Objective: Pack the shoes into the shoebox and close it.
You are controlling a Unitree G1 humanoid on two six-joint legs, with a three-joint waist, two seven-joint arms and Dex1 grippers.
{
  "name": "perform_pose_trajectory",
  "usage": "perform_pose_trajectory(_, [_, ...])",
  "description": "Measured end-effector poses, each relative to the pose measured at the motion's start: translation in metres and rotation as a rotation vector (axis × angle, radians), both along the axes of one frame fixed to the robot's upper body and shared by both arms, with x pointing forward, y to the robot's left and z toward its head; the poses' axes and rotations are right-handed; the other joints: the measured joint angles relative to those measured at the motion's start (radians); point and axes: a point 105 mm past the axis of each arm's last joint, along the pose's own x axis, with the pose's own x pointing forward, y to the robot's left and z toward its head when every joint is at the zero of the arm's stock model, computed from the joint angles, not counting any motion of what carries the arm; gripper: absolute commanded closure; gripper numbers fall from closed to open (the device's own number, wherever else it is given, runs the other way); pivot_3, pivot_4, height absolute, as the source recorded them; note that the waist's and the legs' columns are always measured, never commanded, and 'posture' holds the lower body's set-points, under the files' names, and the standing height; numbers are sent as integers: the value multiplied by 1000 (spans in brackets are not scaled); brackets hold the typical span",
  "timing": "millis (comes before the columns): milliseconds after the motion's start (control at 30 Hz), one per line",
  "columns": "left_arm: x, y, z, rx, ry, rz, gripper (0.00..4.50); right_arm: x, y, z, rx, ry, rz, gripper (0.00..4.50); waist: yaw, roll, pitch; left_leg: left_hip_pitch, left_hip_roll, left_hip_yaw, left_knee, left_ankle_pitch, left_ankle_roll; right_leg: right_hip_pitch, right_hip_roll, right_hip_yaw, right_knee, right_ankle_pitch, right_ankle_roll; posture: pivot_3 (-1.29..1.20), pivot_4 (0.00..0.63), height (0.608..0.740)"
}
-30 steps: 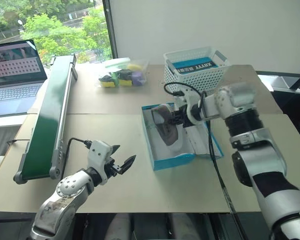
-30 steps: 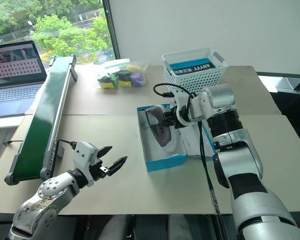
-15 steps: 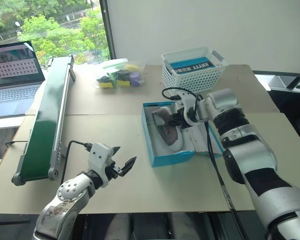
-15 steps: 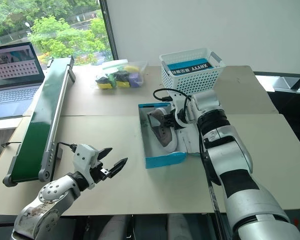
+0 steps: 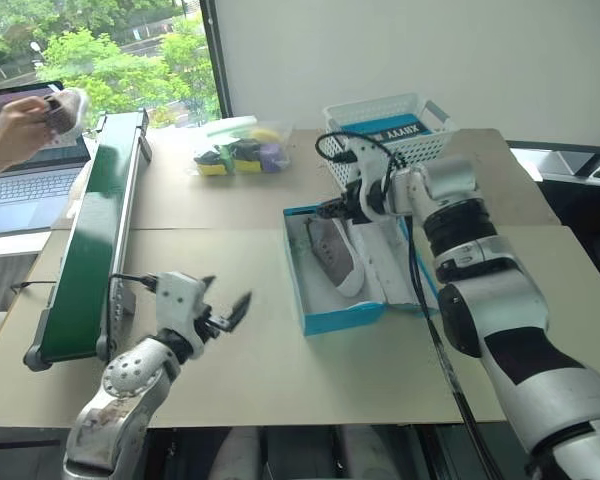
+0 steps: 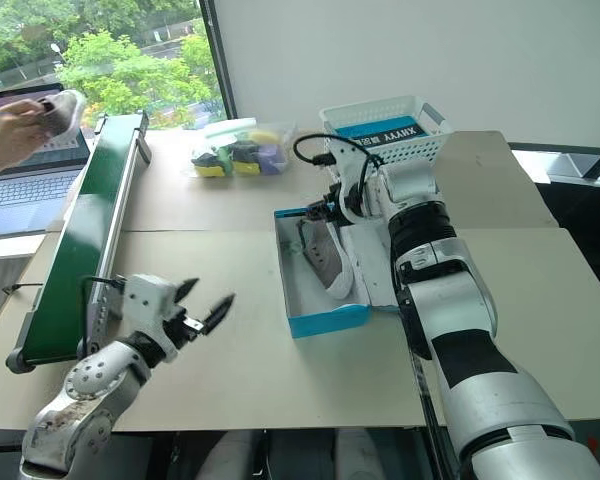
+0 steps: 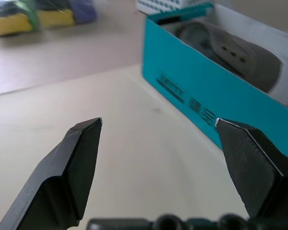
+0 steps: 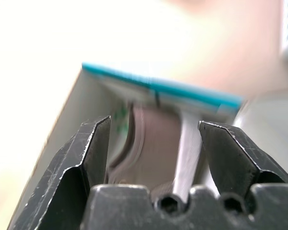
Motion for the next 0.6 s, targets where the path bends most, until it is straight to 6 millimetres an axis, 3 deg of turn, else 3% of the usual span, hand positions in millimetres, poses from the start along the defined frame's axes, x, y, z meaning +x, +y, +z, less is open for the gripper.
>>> perform_pose_trajectory(133, [2,49,9,-3,-56,262,444,-10,19,39,89,-187,129,1019,-1,0,0,0,0,0,0,0,0,0,-1,0,0,0,0,0,150,739])
perform_pose_trajectory(233, [-5,81,13,-27,-73,423,444,-43,41,50,175,-346,343,1019,1,-2,-1,0,0,-2,0,-1,0,1,-1,-1,0,0,0,0,150,739])
perform_pose_trajectory(300, [-15,101,7,-41,-48,506,444,-82,61,30,240,-365,532,1019,2,-2,-1,-1,0,-3,1,-1,0,1,-2,-1,0,0,1,0,150,739])
perform_pose_trajectory(400, [-24,116,-8,-44,22,557,444,-115,76,-8,270,-313,666,1019,3,-2,-1,0,-1,-3,3,0,0,2,-2,-1,1,1,1,0,150,739])
perform_pose_trajectory(467, [-28,122,-18,-58,61,571,444,-120,78,-28,265,-280,675,514,3,-2,-1,1,-1,-3,4,0,0,3,-1,-1,1,2,1,0,150,739])
perform_pose_trajectory(500, [-30,125,-21,-64,77,579,0,-122,78,-37,253,-276,673,299,4,-2,-1,1,-1,-3,5,0,0,3,-1,-1,1,2,1,0,150,739])
perform_pose_trajectory(533, [-32,127,-24,-69,86,585,0,-123,78,-42,244,-273,676,65,3,-2,-1,2,0,-3,5,0,0,3,-1,-1,1,2,1,0,150,739])
perform_pose_trajectory(600, [-36,130,-28,-80,99,597,0,-126,80,-49,232,-271,684,65,2,-2,-1,2,0,-3,5,0,0,2,-1,-1,1,2,1,0,150,739])
